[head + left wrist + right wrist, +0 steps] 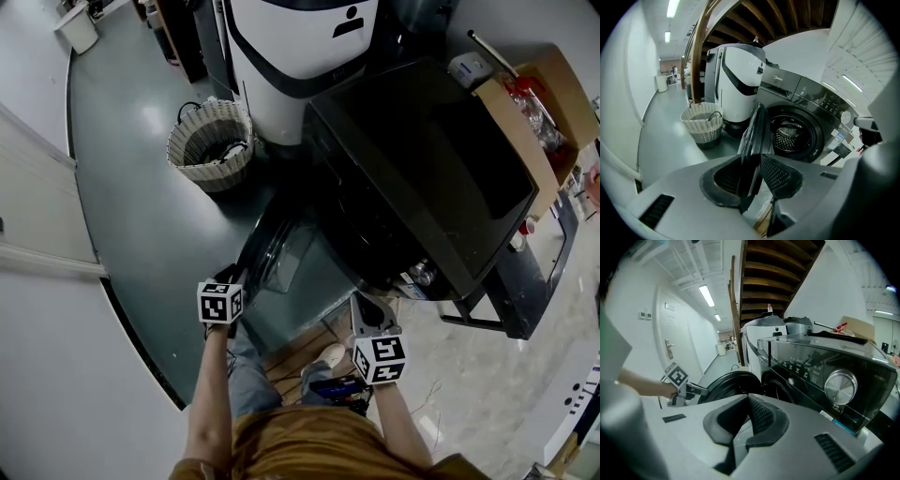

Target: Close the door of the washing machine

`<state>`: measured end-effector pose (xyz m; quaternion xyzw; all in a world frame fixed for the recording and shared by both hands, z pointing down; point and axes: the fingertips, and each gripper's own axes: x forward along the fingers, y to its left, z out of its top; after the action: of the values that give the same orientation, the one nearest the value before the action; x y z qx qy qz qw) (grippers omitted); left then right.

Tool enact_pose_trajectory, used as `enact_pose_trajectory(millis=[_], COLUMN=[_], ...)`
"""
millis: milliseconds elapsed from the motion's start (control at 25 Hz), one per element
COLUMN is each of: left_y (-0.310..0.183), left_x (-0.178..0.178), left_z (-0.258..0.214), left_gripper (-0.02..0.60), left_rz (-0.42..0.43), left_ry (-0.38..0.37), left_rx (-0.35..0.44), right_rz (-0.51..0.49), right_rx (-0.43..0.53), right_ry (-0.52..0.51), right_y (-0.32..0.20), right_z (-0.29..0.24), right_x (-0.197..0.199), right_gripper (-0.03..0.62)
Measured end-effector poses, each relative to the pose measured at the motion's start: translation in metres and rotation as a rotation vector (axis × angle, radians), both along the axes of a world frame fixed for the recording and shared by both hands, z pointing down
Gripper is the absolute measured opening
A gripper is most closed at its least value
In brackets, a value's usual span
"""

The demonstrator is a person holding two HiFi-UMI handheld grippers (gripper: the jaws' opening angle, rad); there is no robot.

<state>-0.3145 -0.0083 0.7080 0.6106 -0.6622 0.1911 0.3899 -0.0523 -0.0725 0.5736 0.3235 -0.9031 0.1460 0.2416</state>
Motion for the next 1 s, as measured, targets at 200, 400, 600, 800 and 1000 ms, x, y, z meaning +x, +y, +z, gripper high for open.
enact_pose_trajectory(millis=[200,400,600,800,1000], left_y=[0.000,0.000,-0.001,-0.002,-0.004], left_x=[0.008,0.019,0.026,0.040,0.053], left_z=[0.001,0.000,0.000,-0.001,0.000], left_gripper=[0.143,0.141,0.140,0.138,0.137], left_rz=[0.019,0.034,0.049,0.057,0.068], left_ry=[-0.008,0.003,0.007,0.012,0.026], left_rx=[-0.022,-0.035,-0.050,-0.069,-0.079], right_rz=[0.021,0.052,0.083,0.118,0.145], right_rx=[0.001,0.004,0.005,0.004,0.005], right_ry=[0.000,-0.007,-0.012,-0.017,-0.018], right_y=[0.000,-0.004,-0.004,-0.004,-0.004], right_z=[-0.001,-0.006,-0.008,-0.009,-0.008], right_x=[0.012,0.026,0.038,0.057,0.070], right_gripper=[0.012,0.012,0.012,0.012,0.012])
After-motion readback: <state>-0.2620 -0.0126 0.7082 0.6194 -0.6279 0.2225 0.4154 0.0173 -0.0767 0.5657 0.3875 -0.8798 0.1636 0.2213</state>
